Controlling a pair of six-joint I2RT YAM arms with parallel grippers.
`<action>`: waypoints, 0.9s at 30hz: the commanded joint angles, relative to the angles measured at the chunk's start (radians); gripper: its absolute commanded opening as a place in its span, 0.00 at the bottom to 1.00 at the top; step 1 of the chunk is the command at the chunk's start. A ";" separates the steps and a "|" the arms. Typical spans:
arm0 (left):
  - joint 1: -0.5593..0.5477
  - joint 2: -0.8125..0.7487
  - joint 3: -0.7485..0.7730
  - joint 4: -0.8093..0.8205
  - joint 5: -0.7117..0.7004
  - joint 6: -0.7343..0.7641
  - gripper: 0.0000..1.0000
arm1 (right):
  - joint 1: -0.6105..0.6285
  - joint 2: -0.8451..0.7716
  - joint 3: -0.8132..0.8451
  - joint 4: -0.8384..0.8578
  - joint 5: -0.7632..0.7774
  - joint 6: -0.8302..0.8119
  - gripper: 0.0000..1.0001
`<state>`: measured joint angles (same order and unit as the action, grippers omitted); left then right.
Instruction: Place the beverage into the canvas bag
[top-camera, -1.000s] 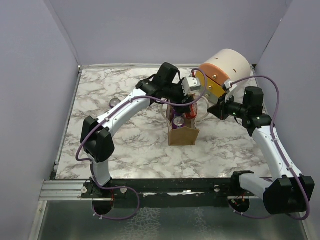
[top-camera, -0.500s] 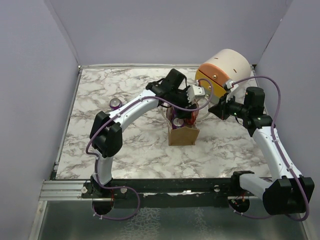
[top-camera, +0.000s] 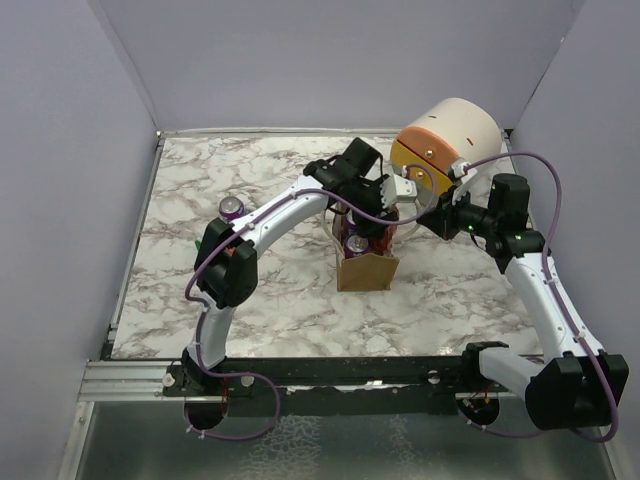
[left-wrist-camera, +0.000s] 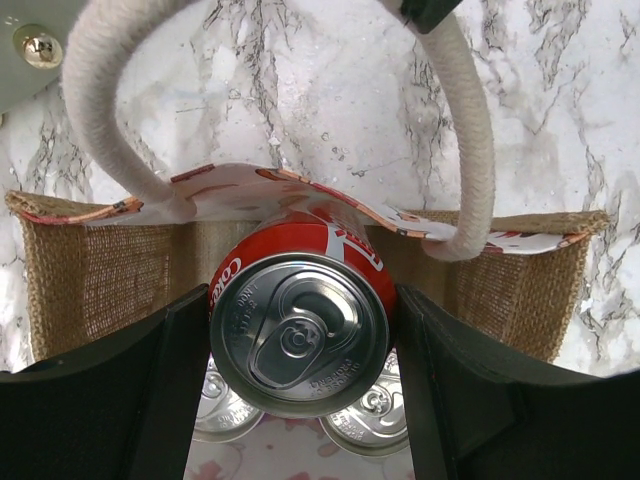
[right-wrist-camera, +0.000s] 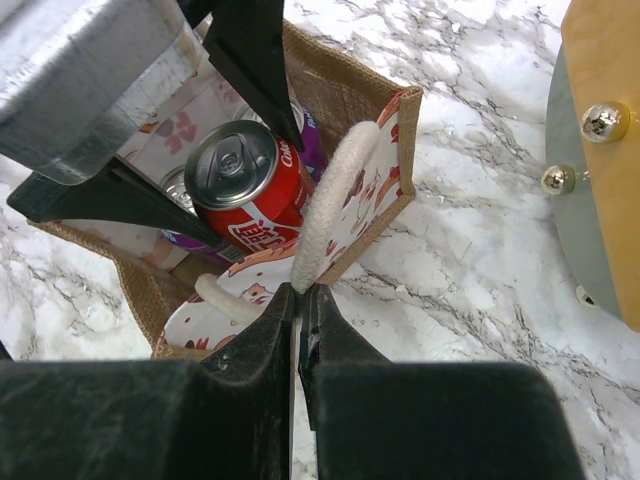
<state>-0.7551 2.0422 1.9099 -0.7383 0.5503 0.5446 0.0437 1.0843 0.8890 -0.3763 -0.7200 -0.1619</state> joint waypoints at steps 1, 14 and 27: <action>-0.008 0.024 0.087 -0.015 0.022 0.060 0.00 | -0.007 -0.015 -0.012 0.024 -0.028 -0.008 0.02; -0.009 0.066 0.096 -0.036 0.031 0.148 0.06 | -0.015 -0.023 -0.017 0.028 -0.010 -0.010 0.01; -0.009 0.085 0.069 -0.010 0.008 0.233 0.12 | -0.021 -0.024 -0.033 0.040 -0.013 -0.007 0.01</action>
<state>-0.7578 2.1250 1.9675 -0.7967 0.5484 0.7219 0.0303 1.0737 0.8719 -0.3641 -0.7219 -0.1619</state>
